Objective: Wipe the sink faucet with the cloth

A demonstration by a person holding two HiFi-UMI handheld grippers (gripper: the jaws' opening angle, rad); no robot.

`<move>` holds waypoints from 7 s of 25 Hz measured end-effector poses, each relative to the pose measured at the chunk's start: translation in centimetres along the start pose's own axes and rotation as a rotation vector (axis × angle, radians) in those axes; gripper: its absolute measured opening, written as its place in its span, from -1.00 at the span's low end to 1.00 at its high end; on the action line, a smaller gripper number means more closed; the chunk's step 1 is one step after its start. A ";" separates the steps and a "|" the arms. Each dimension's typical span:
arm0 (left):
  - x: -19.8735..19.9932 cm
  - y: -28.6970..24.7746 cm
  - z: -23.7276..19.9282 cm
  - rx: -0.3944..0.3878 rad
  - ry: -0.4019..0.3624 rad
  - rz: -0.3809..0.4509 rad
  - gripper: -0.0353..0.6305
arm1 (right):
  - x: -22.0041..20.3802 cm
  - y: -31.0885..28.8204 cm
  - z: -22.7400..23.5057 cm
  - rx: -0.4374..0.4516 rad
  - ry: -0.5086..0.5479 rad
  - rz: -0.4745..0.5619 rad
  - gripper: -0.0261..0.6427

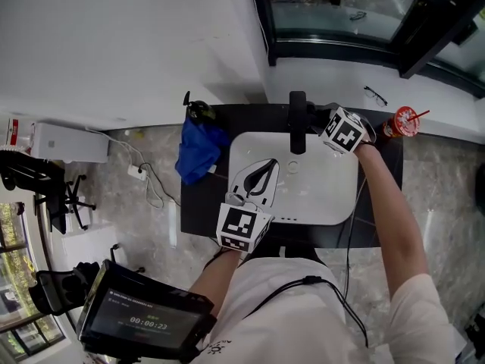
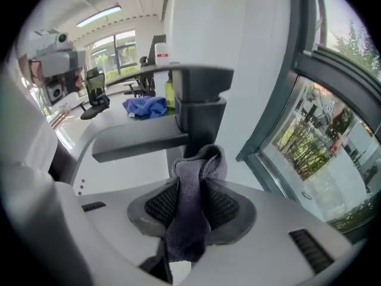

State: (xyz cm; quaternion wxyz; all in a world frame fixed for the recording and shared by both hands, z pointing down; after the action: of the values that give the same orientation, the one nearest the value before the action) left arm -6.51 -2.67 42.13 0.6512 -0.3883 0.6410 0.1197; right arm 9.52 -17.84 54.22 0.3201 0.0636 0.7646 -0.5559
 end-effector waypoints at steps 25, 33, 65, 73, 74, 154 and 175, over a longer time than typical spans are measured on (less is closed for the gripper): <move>-0.2 -0.3 0.3 -0.021 -0.002 -0.003 -0.91 | -1.5 3.3 4.3 -0.172 -0.145 0.043 -0.58; -0.3 0.6 -0.5 0.017 0.009 -0.006 -0.91 | -2.3 -1.3 0.4 -0.054 -0.033 -0.089 -0.58; -0.1 0.4 -0.3 -0.020 -0.018 0.000 -0.91 | -0.6 5.4 5.0 -0.233 -0.230 0.181 -0.58; 0.1 0.8 -1.1 0.009 -0.001 0.002 -0.91 | -3.3 -0.2 1.5 -0.127 -0.124 -0.032 -0.58; 0.1 0.8 -1.1 0.011 -0.002 0.000 -0.91 | -3.4 -0.8 1.0 -0.113 -0.113 -0.048 -0.58; 1.0 1.2 1.3 -0.055 -0.027 0.042 -0.91 | 2.1 13.2 1.1 -0.187 -0.308 0.519 -0.58; 0.1 2.1 -0.1 -0.005 -0.007 0.033 -0.91 | 2.0 8.1 -6.8 0.399 -0.161 0.329 -0.58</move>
State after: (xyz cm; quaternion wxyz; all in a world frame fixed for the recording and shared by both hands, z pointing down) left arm -7.89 -1.37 41.29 0.6504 -0.3791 0.6446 0.1333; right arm 8.76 -9.28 47.75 0.4472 0.2045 0.5912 -0.6393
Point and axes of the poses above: the fingertips, and each gripper's own axes: y backward along the fingers, z to its right, x out of its top, the point moved 6 cm from there along y, backward along the fingers, and after that the axes turned 5 degrees about -x, right-handed, at the moved point
